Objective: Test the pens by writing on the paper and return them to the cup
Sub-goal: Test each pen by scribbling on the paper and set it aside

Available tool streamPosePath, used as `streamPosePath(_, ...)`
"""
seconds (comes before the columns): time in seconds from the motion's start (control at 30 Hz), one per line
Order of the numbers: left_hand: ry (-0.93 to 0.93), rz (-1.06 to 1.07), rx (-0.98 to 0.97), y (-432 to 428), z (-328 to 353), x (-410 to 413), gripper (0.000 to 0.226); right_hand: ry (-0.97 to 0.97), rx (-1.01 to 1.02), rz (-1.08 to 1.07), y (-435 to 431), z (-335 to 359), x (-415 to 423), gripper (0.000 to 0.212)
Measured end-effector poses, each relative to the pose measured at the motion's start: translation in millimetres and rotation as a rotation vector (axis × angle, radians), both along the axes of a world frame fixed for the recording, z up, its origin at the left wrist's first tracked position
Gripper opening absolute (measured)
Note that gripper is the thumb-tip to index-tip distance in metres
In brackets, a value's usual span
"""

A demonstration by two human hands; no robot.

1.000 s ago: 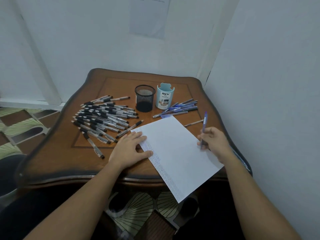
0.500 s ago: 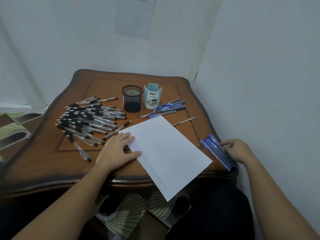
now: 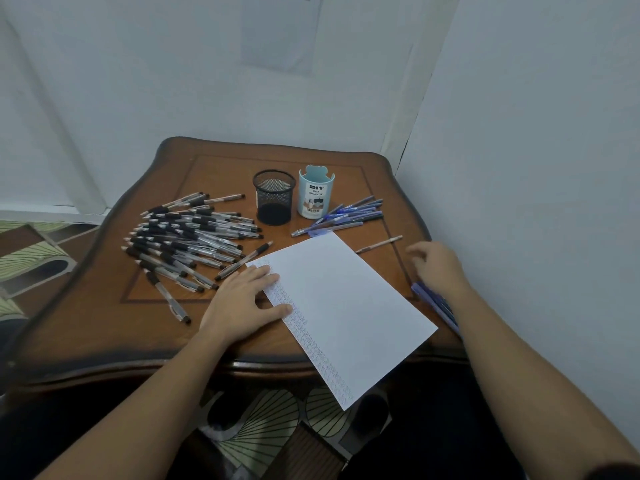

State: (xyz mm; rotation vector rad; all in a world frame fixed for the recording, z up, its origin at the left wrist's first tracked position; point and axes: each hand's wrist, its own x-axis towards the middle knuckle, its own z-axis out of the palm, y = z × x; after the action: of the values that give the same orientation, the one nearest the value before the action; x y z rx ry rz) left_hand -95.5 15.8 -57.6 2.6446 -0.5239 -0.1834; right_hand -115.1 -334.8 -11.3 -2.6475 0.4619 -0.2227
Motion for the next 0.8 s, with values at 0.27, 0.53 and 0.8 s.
streamPosePath(0.27,0.002,-0.003,-0.001,1.0,-2.2,1.5,0.083,0.093,-0.135,0.099,42.6,-22.5,56.8,0.027)
streamPosePath(0.53,-0.010,-0.014,-0.007,0.9,-1.1,1.6,0.089,-0.152,-0.063,0.264,64.6,-3.9,50.8,0.017)
streamPosePath(0.8,-0.004,-0.014,0.005,0.9,1.4,-0.1,0.087,-0.166,1.059,0.112,114.5,10.8,6.1,0.020)
